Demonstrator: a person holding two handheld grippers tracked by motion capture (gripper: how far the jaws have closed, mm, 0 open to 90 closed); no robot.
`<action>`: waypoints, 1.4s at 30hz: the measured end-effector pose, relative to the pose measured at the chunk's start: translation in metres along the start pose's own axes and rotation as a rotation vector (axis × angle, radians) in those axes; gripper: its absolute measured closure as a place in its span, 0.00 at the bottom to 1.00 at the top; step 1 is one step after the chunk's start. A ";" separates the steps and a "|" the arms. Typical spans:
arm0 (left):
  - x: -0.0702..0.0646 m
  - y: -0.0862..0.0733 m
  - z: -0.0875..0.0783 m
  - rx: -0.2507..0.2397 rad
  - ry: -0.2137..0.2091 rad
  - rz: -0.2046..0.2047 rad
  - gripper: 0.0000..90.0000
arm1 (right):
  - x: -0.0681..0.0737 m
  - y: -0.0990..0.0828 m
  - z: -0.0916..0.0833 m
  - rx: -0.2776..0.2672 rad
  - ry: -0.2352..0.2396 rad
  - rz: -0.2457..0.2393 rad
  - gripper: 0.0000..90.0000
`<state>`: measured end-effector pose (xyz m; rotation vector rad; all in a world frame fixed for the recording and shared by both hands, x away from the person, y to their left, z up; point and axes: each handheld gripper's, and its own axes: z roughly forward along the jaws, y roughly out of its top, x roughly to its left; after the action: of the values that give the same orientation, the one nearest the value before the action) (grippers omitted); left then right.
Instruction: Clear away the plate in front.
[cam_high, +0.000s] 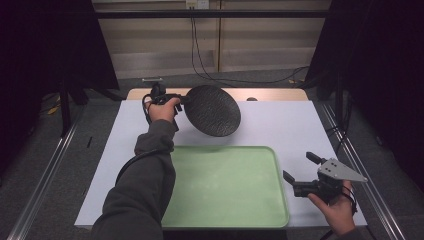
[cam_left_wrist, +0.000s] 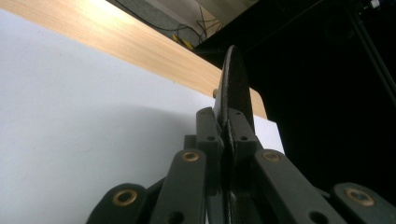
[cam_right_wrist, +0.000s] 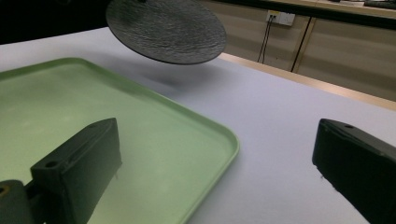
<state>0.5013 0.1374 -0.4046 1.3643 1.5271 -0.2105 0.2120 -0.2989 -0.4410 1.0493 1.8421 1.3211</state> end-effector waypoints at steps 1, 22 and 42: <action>0.000 -0.001 -0.003 0.003 -0.004 0.003 0.96 | 0.000 0.000 0.000 0.000 0.000 0.000 0.00; 0.001 -0.027 -0.054 0.080 -0.061 0.029 0.95 | -0.001 0.000 -0.001 -0.003 0.006 -0.017 0.00; 0.000 -0.054 -0.083 0.128 -0.128 0.054 0.96 | -0.003 0.002 0.009 -0.018 0.023 -0.012 0.00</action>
<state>0.4113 0.1770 -0.3929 1.4620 1.3880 -0.3607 0.2211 -0.2970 -0.4412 1.0156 1.8473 1.3454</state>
